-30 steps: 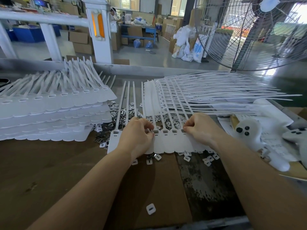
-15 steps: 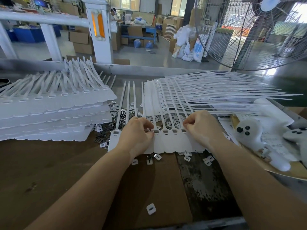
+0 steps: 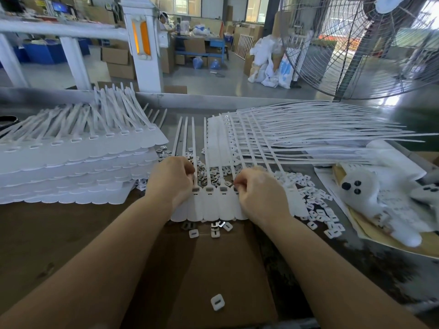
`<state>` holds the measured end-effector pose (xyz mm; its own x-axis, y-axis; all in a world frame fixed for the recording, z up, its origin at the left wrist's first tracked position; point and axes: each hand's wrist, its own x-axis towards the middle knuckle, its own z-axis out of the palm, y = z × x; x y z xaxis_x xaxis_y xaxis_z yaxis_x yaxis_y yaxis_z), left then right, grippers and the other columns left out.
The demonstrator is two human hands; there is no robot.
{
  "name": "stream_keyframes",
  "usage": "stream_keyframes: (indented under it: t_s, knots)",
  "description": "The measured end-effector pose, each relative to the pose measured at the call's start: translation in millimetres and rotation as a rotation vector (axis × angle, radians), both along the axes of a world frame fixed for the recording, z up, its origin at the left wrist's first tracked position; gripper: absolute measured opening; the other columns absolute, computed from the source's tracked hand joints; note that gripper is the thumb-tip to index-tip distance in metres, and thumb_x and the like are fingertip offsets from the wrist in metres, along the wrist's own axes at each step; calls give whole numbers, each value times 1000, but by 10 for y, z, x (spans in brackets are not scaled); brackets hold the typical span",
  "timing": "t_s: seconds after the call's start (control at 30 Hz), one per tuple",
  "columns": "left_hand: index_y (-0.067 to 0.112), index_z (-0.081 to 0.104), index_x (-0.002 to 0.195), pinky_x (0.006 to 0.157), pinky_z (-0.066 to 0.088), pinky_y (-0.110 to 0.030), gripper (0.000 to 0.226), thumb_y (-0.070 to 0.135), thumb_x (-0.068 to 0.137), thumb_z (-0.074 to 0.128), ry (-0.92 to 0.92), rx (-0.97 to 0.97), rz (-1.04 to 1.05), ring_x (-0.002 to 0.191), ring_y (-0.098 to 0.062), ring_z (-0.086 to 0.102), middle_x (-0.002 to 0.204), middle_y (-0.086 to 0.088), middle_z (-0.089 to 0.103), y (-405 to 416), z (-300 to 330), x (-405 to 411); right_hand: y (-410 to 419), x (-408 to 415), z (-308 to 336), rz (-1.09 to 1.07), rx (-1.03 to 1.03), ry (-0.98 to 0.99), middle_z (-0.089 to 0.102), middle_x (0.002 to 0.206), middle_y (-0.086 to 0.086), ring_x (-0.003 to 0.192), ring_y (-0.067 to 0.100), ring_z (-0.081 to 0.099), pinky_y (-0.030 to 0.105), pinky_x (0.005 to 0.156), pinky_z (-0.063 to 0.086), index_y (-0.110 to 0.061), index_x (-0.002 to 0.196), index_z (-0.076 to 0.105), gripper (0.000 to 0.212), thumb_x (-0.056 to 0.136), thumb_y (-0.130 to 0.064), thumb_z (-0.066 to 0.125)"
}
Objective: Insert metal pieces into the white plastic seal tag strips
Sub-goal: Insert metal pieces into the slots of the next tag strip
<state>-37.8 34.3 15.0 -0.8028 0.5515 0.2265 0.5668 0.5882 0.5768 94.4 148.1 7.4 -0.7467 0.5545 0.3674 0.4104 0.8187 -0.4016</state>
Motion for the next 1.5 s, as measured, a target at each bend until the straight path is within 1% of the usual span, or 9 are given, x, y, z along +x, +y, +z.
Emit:
stream_keyframes:
  t_s: [0.2,0.37,0.5,0.93,1.07,1.17,1.23,1.33,1.5]
  knots:
    - [14,68,108,67,43,-27,24,9,91,52,39,-122,-8,81,-22,58,107,-9,65,46,19,-46,2,-3,-64,-18,28,30,61,97,-3,83,8,47,20,71,34,-18,97,64,14,91,-17,51]
    - [19,69,102,67,44,-27,16,18,90,58,53,-34,-33,70,-14,51,105,-5,58,76,24,-19,2,-1,-86,-28,50,31,61,98,-5,81,6,43,20,70,32,-19,97,63,14,92,-19,50]
    - [26,71,102,76,53,-35,17,29,90,59,37,-142,-44,86,-22,59,108,0,61,111,36,18,2,-4,-89,-32,49,29,61,98,-5,84,9,49,21,70,33,-20,97,63,14,91,-20,50]
    - [17,68,91,67,44,-26,11,12,90,58,66,-24,-97,76,-14,53,86,5,56,126,40,83,3,9,-53,-22,2,-18,61,102,-4,91,11,54,22,74,39,-20,99,62,14,93,-22,49]
    - [23,62,79,64,41,-7,13,12,85,65,-128,243,-222,70,2,56,73,16,60,140,69,244,-1,11,26,-3,-137,8,64,99,-3,94,14,57,29,82,46,-20,96,65,13,91,-19,53]
    - [24,63,76,70,47,-17,19,7,83,66,-296,370,-315,72,-3,61,73,10,66,163,66,393,-28,31,113,62,-346,180,68,89,-1,88,16,64,33,80,51,-16,94,67,16,91,-11,53]
    - [24,63,77,76,50,-22,22,4,84,64,-344,407,-330,78,-11,64,77,4,68,171,54,452,-29,58,175,102,-506,249,69,86,1,82,14,66,21,72,52,-14,94,68,18,92,-8,51]
    - [23,63,77,73,49,-15,21,2,84,64,-373,438,-328,77,-10,64,77,2,68,173,46,493,-2,116,239,135,-715,265,71,80,3,73,11,68,12,56,48,-14,90,69,19,94,-9,50]
    - [27,61,76,69,46,-18,23,6,84,64,-328,385,-297,72,-9,60,76,4,66,189,18,533,27,173,271,163,-896,261,71,81,10,64,8,67,15,57,52,-8,90,69,14,91,-4,55]
